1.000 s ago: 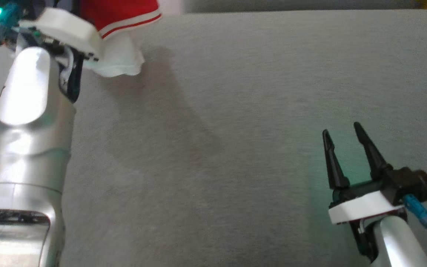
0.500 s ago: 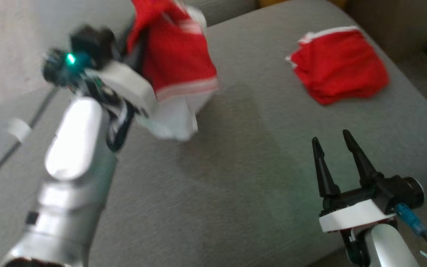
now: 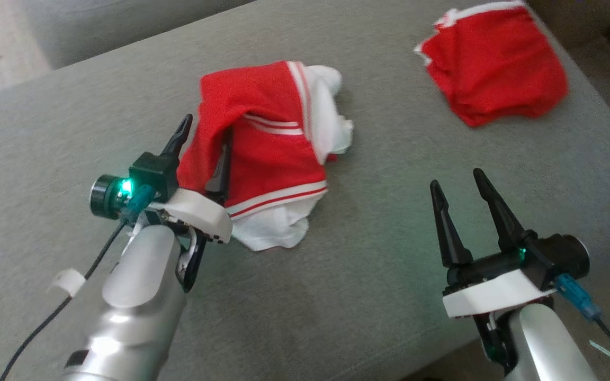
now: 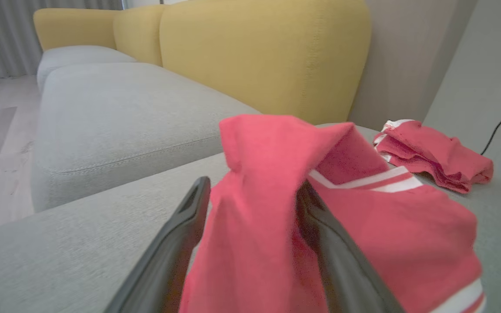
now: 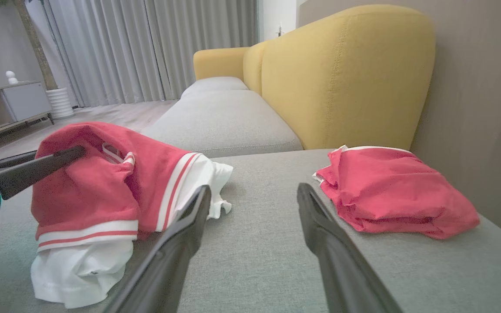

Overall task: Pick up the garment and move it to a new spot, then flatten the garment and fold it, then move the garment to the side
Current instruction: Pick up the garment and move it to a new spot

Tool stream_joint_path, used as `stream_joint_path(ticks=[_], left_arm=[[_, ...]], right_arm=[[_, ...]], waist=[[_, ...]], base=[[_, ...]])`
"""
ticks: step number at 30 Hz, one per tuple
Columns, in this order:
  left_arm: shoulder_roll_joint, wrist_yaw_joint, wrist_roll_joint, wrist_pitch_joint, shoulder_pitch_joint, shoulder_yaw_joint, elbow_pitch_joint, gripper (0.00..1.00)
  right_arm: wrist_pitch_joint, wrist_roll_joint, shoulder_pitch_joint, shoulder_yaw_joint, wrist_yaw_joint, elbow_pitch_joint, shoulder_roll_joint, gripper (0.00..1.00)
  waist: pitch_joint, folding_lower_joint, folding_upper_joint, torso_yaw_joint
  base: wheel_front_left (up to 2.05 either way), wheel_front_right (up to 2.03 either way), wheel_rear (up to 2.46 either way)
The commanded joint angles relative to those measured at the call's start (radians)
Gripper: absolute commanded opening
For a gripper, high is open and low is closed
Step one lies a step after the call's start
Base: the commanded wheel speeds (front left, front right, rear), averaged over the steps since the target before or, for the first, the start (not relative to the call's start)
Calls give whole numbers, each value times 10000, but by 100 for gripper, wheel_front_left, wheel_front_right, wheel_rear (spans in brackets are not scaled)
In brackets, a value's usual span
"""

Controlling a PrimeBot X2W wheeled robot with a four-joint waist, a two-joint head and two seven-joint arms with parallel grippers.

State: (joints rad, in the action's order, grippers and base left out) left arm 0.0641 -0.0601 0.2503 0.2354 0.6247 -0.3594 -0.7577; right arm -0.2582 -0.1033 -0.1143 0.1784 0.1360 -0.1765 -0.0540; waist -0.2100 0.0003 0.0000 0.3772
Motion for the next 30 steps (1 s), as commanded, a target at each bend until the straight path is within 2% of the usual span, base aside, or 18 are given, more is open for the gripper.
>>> stream_joint_path(ticks=[1, 5, 11, 16, 23, 30], left_arm=[[97, 82, 119, 115, 187, 337, 247, 100], [-23, 228, 129, 251, -356, 310, 567, 100], [-110, 1136, -48, 261, -2126, 947, 2879, 100], [-132, 1506, -339, 262, -3675, 1344, 4737, 100], [-137, 1867, -970, 263, -5392, 1905, 6626, 100], [-138, 2273, -1243, 263, -7054, 2028, 7589, 100]], right_arm=[[-36, 83, -225, 213, -53, 241, 36, 100], [-36, 81, -97, 121, -53, 194, 36, 100], [-36, -114, 276, -192, -53, 216, 37, 100], [-36, -107, 585, -519, -53, 142, 37, 100], [-36, -83, 955, -861, -53, 47, 37, 100], [-36, -150, 1573, -1164, -53, -33, 37, 100]], waist=[[36, -3, 0, -434], [520, -3, 0, -1204], [1388, -3, 0, -2363], [1858, -3, 0, -3131], [2228, -3, 0, -3795], [2656, -3, 0, -4175]], base=[[0, 0, 0], [0, 0, 0], [0, 0, 0], [0, 0, 0], [0, 0, 0], [0, 0, 0]])
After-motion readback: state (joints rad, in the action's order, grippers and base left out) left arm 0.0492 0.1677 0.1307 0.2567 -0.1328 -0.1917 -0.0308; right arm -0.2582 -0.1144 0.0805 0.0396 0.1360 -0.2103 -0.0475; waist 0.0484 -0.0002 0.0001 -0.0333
